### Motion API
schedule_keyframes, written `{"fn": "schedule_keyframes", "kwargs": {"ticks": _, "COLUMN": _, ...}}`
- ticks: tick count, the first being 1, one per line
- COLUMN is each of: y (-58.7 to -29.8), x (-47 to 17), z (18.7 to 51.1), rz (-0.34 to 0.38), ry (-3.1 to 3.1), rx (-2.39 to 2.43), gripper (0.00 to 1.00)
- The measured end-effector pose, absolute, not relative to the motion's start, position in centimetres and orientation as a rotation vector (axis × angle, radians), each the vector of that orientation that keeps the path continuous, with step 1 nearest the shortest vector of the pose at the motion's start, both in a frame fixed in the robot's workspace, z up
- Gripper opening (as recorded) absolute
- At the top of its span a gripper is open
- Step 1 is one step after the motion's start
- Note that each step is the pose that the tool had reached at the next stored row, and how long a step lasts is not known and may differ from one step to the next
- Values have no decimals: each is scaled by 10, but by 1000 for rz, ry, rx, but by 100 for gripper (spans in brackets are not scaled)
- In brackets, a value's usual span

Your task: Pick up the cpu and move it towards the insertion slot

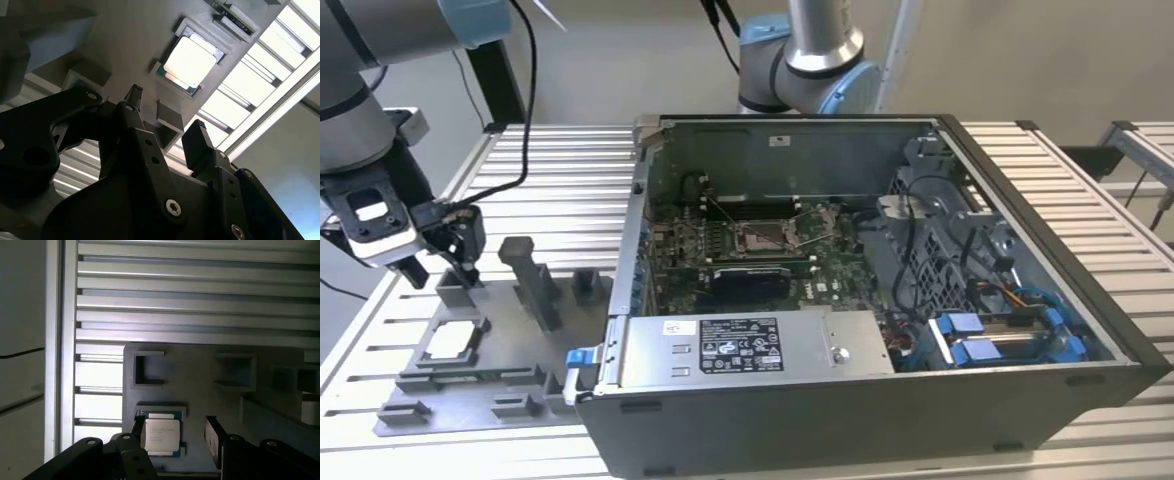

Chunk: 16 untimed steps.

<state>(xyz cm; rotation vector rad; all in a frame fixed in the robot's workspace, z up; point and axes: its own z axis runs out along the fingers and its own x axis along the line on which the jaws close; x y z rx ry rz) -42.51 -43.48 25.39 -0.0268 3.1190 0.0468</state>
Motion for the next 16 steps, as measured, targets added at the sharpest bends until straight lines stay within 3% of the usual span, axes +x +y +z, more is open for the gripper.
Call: {"fn": "schedule_keyframes", "kwargs": {"ticks": 16, "y": -442, "x": -426, "z": 253, "rz": 47, "ry": 3119, "rx": -27, "gripper": 100}}
